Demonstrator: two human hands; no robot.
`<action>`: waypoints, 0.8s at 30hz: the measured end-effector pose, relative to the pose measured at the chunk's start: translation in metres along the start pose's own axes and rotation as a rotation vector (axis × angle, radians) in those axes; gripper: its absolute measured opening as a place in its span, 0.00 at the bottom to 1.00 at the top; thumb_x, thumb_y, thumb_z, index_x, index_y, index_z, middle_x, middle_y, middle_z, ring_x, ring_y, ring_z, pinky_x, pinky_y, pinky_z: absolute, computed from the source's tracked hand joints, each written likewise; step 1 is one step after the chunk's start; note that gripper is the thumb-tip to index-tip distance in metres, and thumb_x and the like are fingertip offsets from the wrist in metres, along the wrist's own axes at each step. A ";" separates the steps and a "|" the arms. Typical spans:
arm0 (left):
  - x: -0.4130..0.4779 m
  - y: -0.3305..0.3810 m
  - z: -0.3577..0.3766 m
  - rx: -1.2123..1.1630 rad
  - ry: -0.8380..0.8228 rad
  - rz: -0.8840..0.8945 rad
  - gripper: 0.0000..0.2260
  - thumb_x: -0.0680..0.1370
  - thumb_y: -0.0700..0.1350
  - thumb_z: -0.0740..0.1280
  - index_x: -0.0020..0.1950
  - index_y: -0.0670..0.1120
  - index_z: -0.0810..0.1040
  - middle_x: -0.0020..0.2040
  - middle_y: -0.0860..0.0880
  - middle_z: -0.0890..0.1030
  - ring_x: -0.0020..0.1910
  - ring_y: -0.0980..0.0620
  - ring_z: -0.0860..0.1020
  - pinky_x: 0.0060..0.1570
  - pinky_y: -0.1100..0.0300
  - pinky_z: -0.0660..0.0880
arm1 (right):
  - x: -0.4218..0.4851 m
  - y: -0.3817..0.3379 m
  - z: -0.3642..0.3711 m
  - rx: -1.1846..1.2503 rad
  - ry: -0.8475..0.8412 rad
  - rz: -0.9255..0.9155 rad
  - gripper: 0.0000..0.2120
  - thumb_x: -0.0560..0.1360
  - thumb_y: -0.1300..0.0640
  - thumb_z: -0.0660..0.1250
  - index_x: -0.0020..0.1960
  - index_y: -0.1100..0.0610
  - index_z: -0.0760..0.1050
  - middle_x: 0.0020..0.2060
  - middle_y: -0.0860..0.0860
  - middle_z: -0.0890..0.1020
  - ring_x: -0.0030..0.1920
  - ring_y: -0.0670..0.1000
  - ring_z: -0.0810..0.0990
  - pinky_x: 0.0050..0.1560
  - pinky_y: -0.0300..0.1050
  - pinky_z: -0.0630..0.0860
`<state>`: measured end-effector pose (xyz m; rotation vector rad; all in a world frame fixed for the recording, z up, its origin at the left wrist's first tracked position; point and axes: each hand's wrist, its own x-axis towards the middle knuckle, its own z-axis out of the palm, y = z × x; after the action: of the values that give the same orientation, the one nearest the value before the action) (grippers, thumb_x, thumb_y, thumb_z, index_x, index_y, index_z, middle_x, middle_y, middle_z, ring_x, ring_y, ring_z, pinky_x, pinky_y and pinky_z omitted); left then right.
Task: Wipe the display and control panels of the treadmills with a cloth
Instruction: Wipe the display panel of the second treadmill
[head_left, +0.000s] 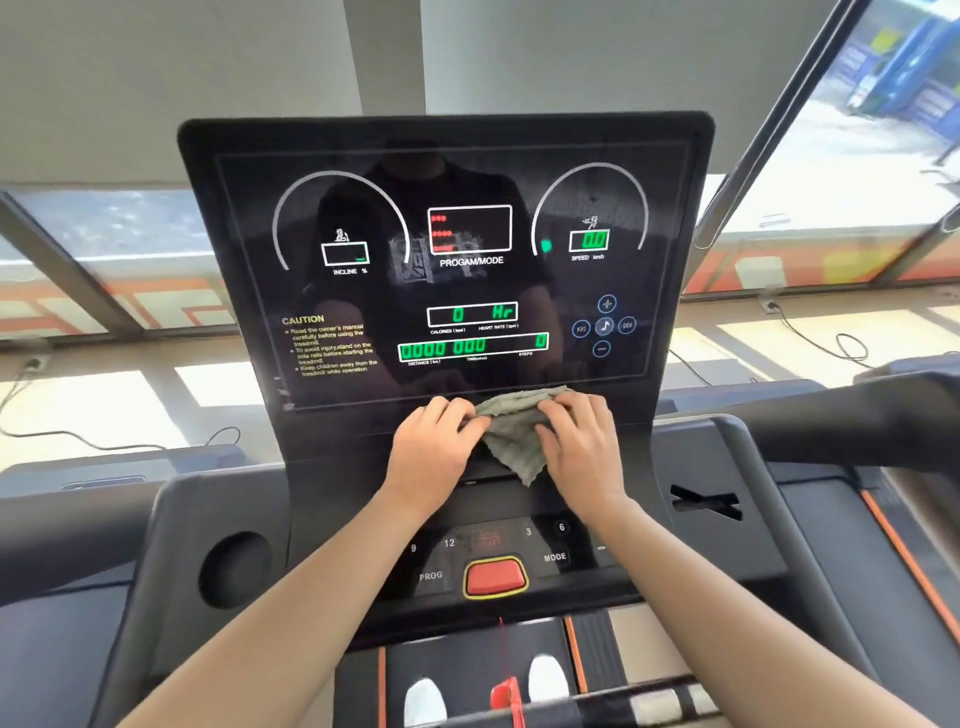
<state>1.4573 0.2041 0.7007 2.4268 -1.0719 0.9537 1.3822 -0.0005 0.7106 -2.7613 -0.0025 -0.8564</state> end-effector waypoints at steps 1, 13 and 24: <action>-0.008 -0.009 -0.005 0.016 0.002 -0.019 0.06 0.78 0.37 0.71 0.50 0.48 0.84 0.46 0.49 0.81 0.41 0.48 0.77 0.37 0.57 0.72 | 0.002 -0.007 0.004 -0.033 0.010 -0.054 0.09 0.74 0.63 0.71 0.55 0.59 0.80 0.51 0.55 0.79 0.51 0.58 0.75 0.56 0.55 0.72; -0.082 -0.098 -0.075 0.149 -0.049 -0.336 0.07 0.80 0.44 0.69 0.46 0.44 0.85 0.46 0.47 0.82 0.39 0.46 0.79 0.25 0.55 0.74 | 0.035 -0.116 0.053 0.084 -0.086 -0.371 0.12 0.75 0.65 0.64 0.56 0.59 0.81 0.49 0.56 0.79 0.46 0.58 0.76 0.43 0.51 0.73; -0.119 -0.103 -0.092 0.049 -0.173 -0.620 0.08 0.73 0.41 0.76 0.51 0.44 0.84 0.50 0.48 0.80 0.47 0.46 0.78 0.35 0.52 0.79 | 0.039 -0.160 0.075 -0.002 -0.229 -0.663 0.10 0.77 0.65 0.61 0.56 0.62 0.77 0.55 0.57 0.78 0.52 0.59 0.75 0.51 0.50 0.72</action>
<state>1.4341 0.3844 0.6831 2.6600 -0.2863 0.5713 1.4445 0.1691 0.7106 -2.8615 -0.9995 -0.6516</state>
